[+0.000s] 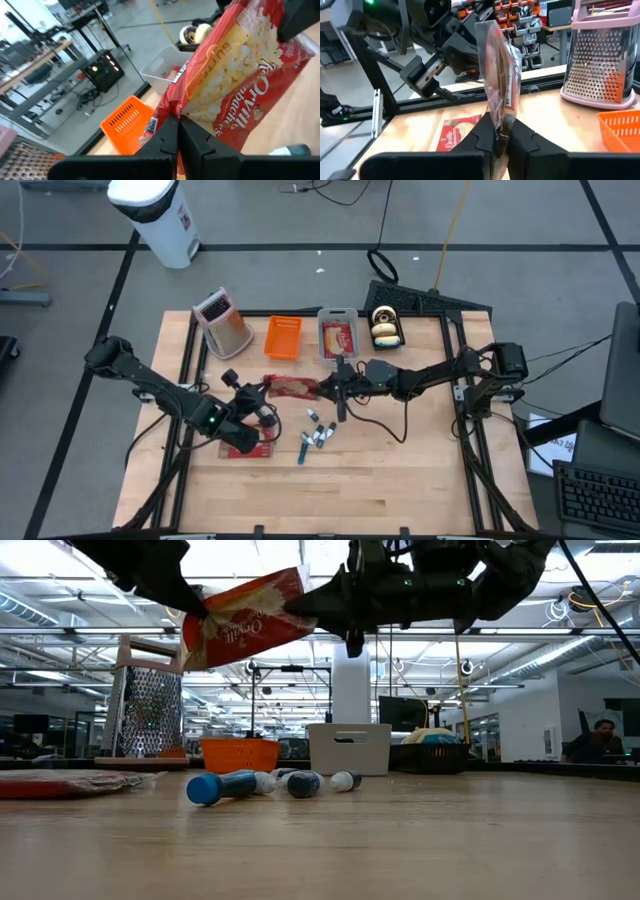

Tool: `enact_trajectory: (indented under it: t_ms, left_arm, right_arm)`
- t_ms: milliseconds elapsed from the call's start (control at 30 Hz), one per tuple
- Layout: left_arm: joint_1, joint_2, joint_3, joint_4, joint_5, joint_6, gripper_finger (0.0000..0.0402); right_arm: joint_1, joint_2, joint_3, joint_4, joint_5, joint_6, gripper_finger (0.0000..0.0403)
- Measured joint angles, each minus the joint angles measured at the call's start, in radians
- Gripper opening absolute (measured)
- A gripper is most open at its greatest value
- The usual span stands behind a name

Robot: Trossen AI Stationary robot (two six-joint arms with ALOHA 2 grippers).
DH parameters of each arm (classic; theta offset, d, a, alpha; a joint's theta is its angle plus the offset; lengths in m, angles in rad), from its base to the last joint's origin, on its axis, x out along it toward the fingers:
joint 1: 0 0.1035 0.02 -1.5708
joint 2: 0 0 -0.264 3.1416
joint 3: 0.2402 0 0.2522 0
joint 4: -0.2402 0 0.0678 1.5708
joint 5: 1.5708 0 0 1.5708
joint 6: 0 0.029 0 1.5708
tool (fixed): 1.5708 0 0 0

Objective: Pick & Place Food Item
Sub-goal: Put the red popcorn package into the gray bin

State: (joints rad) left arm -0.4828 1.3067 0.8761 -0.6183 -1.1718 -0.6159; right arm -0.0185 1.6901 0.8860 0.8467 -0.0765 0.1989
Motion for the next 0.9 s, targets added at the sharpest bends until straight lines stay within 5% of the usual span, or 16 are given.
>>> enact_trajectory:
  t_ms: [233, 400, 567, 900]
  left_arm:
    - [0.019, -0.001, 0.000, -0.011, 0.090, -0.105, 0.0046]
    - [0.054, -0.001, 0.001, -0.016, 0.265, -0.181, 0.0135]
    - [0.041, -0.016, 0.001, -0.007, 0.366, -0.101, 0.0225]
    - [-0.143, -0.188, 0.002, -0.050, 0.200, -0.080, 0.0305]
  right_arm:
    - [0.000, 0.000, 0.000, -0.030, -0.002, -0.003, 0.0008]
    - [0.000, 0.000, -0.001, -0.058, -0.002, -0.009, 0.0010]
    - [-0.002, 0.000, -0.001, -0.090, -0.004, -0.028, 0.0009]
    - [-0.021, 0.000, -0.001, -0.103, -0.212, -0.062, 0.0010]
